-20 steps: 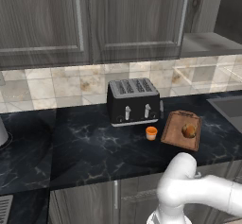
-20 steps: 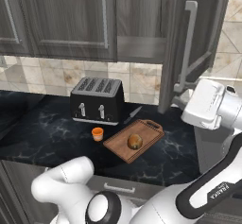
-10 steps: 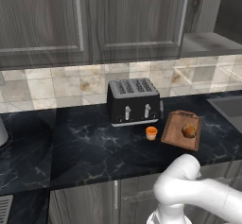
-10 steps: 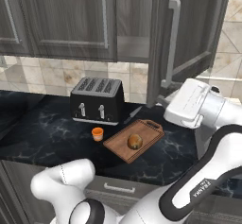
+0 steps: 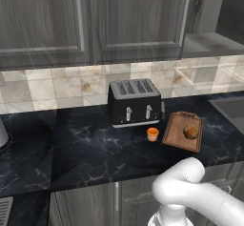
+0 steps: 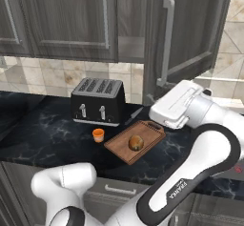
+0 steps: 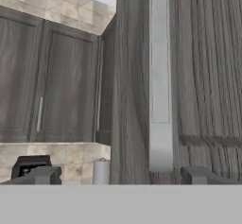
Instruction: Pick the bread, place it on the cutting board, pick the jam, place it on the counter, and close the cabinet.
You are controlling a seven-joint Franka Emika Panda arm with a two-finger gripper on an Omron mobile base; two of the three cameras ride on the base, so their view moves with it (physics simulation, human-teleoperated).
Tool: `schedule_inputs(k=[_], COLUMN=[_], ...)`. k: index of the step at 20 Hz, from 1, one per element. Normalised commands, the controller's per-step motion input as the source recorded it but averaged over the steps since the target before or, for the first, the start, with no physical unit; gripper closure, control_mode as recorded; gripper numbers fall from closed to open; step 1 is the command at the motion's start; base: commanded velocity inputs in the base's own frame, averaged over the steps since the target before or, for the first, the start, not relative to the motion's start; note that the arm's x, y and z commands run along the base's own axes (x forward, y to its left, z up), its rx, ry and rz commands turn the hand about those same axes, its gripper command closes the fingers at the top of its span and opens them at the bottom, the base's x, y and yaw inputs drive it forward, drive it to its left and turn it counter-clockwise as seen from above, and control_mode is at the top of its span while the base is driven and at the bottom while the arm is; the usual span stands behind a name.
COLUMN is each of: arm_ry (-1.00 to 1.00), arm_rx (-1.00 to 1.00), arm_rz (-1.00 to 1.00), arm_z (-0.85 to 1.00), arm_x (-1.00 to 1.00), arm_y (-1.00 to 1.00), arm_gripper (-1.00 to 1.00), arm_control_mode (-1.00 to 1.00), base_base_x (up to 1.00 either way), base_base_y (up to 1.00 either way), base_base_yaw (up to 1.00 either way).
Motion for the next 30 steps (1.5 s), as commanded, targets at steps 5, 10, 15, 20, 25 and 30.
schedule_inputs(k=[5, 10, 15, 20, 25, 30], arm_ry=[0.00, 0.00, 0.00, 0.00, 0.00, 0.00], arm_rx=[0.00, 0.00, 0.00, 0.00, 0.00, 0.00], arm_rz=[-0.11, -0.06, -0.01, 0.00, -0.02, -0.05], arm_z=[0.00, 0.00, 0.00, 0.00, 0.00, 0.00], arm_x=[0.14, 0.31, 0.41, 0.43, 0.35, 0.26], arm_y=[0.05, 0.03, 0.05, 0.08, 0.11, 0.12], arm_gripper=[-1.00, -1.00, -1.00, -1.00, -1.00, -1.00], arm_control_mode=[-1.00, -1.00, -1.00, -1.00, -1.00, -1.00], base_base_x=[0.00, 0.00, 0.00, 0.00, 0.00, 0.00], base_base_y=[0.00, 0.00, 0.00, 0.00, 0.00, 0.00], base_base_yaw=[0.00, 0.00, 0.00, 0.00, 0.00, 0.00])
